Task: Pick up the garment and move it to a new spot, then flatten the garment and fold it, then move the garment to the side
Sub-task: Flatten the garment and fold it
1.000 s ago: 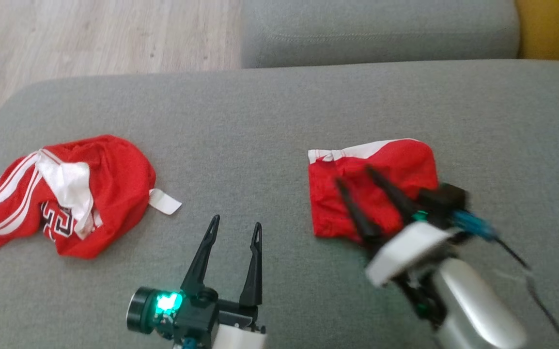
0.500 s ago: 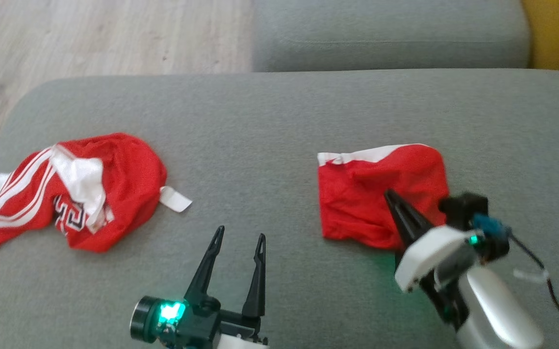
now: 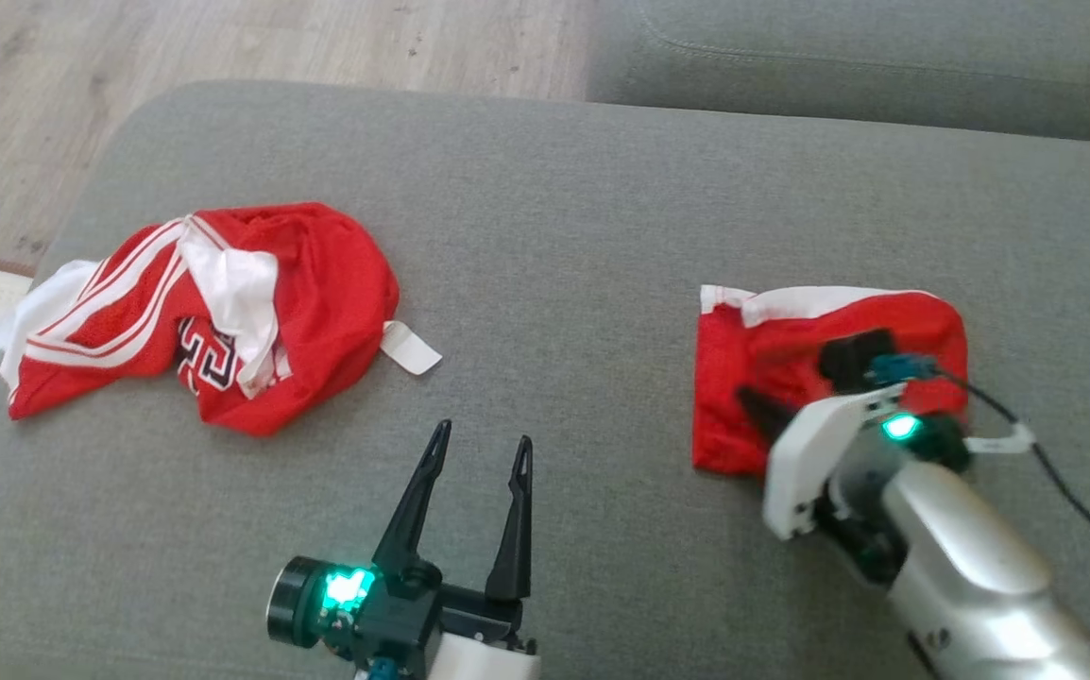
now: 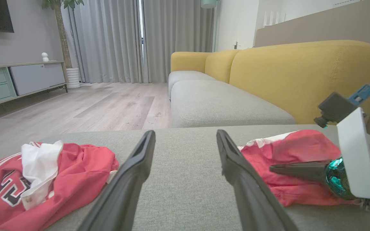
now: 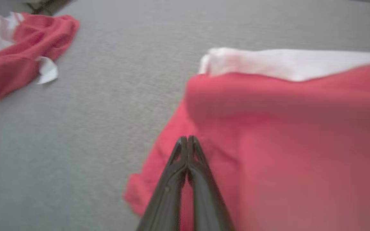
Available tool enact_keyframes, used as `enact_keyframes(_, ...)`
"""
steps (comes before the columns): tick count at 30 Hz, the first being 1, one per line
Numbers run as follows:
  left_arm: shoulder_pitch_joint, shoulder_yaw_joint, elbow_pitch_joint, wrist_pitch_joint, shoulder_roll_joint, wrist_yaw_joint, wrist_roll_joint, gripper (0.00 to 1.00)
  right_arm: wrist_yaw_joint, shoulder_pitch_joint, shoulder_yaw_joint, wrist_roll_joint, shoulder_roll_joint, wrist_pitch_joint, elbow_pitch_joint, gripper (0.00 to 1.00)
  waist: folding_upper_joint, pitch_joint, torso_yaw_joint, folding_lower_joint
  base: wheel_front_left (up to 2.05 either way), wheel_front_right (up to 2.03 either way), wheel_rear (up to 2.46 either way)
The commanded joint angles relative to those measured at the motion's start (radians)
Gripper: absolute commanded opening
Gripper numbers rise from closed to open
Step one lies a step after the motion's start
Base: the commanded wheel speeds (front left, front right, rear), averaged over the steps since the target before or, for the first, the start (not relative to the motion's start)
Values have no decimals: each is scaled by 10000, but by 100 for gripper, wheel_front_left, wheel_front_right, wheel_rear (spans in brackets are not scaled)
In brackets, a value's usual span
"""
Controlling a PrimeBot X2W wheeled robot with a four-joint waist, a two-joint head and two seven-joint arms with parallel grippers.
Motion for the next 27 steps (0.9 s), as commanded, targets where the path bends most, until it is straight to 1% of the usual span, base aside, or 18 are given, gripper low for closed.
enact_keyframes(1, -418, 214, -308, -51, -39, 95, -33, 100, -9, -18, 544, 733, -62, 160, -643, 0, 0, -10, 50, -1, 0, 0, 0)
enact_keyframes(4, -359, 274, -306, -51, -39, 130, -11, 100, -9, 408, 1645, 2059, -529, 542, -1794, 0, 0, -116, 4, -1, 0, 0, 0)
enact_keyframes(8, -200, 343, -302, -51, -39, 137, 12, 100, -9, 1149, 2829, 3308, -1406, 1039, -3548, 0, 0, -340, -208, -1, 0, 0, 0)
enact_keyframes(10, -127, 365, -307, -51, -39, 120, 29, 100, -9, 1392, 2972, 3523, -1849, 920, -4261, 0, 0, -429, -321, -1, 0, 0, 0)
enact_keyframes(13, -36, 430, -324, -51, -39, 95, 71, 100, -9, 1470, 2555, 3092, -2283, 183, -4722, 0, 0, -516, -485, -1, 0, 0, 0)
enact_keyframes(15, -18, 443, -338, -51, -39, 57, 105, 100, -9, 1395, 2127, 2600, -2375, -277, -4620, 0, 0, -513, -529, -1, 0, 0, 0)
enact_keyframes(17, -48, 434, -355, -51, -39, 17, 131, 100, -9, 1248, 1695, 2289, -2283, -577, -4352, 0, 0, -458, -524, -1, 0, 0, 0)
enact_keyframes(20, -146, 394, -372, -51, -39, -45, 152, 100, -9, 831, 1262, 1771, -2147, -868, -3579, 0, 0, -336, -424, -1, 0, 0, 0)
enact_keyframes(23, -240, 349, -349, -51, -39, -70, 139, 100, -9, 479, 1222, 1611, -1917, -874, -2594, 0, 0, -220, -257, -1, 0, 0, 0)
enact_keyframes(27, -329, 317, -313, -51, -39, -56, 87, 100, -9, 185, 1669, 1887, -1560, -908, -1523, 0, 0, -145, -87, -1, 0, 0, 0)
